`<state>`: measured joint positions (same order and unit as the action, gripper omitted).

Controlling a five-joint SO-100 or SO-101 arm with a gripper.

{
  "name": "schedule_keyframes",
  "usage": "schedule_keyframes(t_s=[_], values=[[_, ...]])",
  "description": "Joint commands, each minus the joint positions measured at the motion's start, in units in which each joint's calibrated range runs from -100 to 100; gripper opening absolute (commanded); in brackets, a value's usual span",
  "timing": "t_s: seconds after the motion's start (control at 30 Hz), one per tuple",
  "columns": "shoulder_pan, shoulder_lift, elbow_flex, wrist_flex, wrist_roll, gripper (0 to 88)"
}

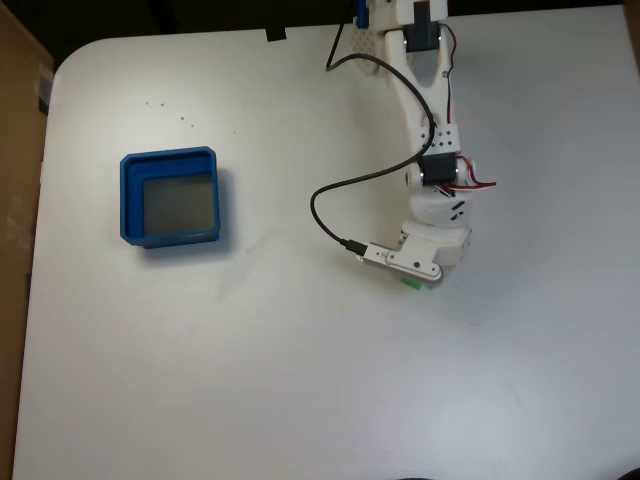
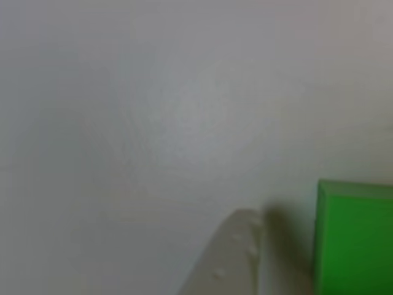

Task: Pick up green cube and drop it in the blue box

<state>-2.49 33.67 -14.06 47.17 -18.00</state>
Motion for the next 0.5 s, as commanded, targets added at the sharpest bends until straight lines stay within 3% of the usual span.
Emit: schedule_keyframes(t_s=[0.0, 0.47], values=[[0.10, -1.03, -2.75, -0.41, 0.15, 33.3], [0.03, -1.03, -2.75, -0.57, -0.15, 33.1]])
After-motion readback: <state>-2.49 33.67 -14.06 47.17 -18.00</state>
